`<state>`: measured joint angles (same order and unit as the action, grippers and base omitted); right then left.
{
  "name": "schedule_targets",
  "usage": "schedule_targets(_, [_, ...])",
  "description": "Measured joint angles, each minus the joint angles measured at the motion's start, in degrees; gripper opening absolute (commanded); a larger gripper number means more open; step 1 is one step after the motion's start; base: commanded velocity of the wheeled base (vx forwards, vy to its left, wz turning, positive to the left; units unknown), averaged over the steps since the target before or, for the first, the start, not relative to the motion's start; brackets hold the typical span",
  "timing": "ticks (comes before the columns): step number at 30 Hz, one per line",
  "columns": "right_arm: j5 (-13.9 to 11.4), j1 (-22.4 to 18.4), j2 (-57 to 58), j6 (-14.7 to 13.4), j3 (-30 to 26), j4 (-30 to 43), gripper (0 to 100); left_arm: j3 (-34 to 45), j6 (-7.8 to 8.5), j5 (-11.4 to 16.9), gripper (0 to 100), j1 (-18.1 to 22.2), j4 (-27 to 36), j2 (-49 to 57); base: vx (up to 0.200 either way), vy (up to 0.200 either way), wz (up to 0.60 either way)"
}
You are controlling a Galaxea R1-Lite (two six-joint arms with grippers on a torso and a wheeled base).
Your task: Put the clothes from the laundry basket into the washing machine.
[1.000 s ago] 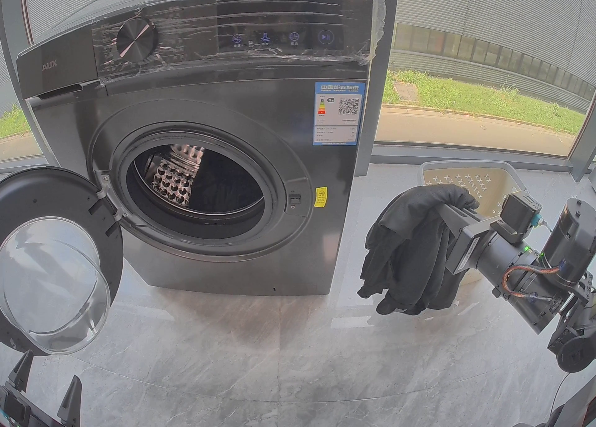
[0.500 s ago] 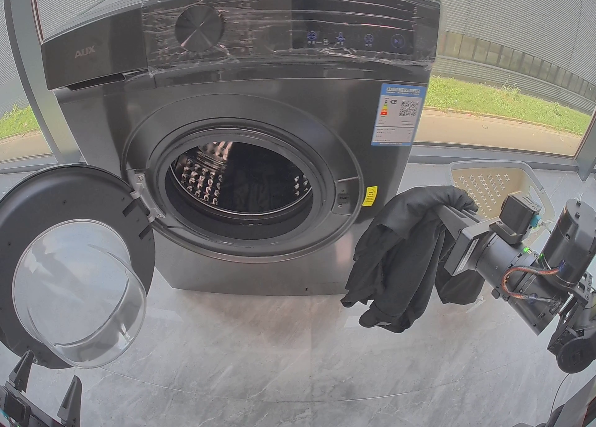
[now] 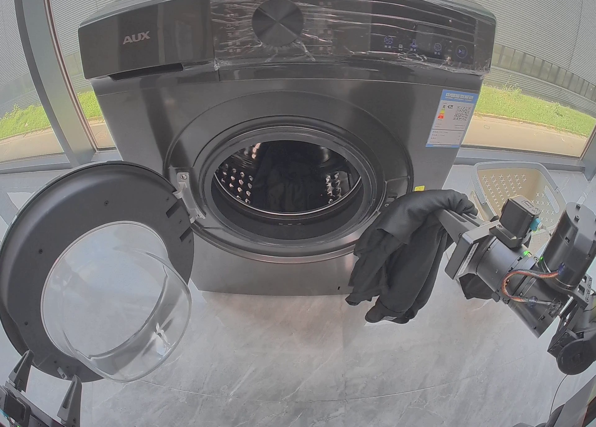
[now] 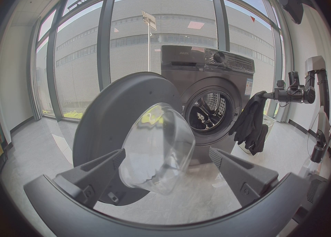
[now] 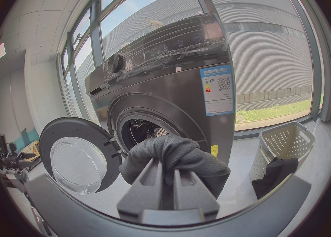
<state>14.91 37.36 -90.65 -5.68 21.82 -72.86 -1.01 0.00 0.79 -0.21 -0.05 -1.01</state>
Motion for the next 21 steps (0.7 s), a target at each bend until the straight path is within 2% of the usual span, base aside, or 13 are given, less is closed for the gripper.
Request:
schedule_targets(9, [-0.1,0.1,0.0,0.0,-0.7,0.0,0,0.0,0.0,-0.1,100,0.0,0.0,0.0,0.0,0.0,0.0])
schedule_targets(15, [-0.1,0.0,0.0,0.0,-0.7,0.0,0,0.0,0.0,-0.1,100,0.0,0.1,0.0,0.2,0.0,0.0])
schedule_targets(21, [-0.1,0.1,0.0,0.0,-0.7,-0.1,0,0.0,-0.05,0.0,100,0.0,-0.1,0.0,0.0,0.0,0.0])
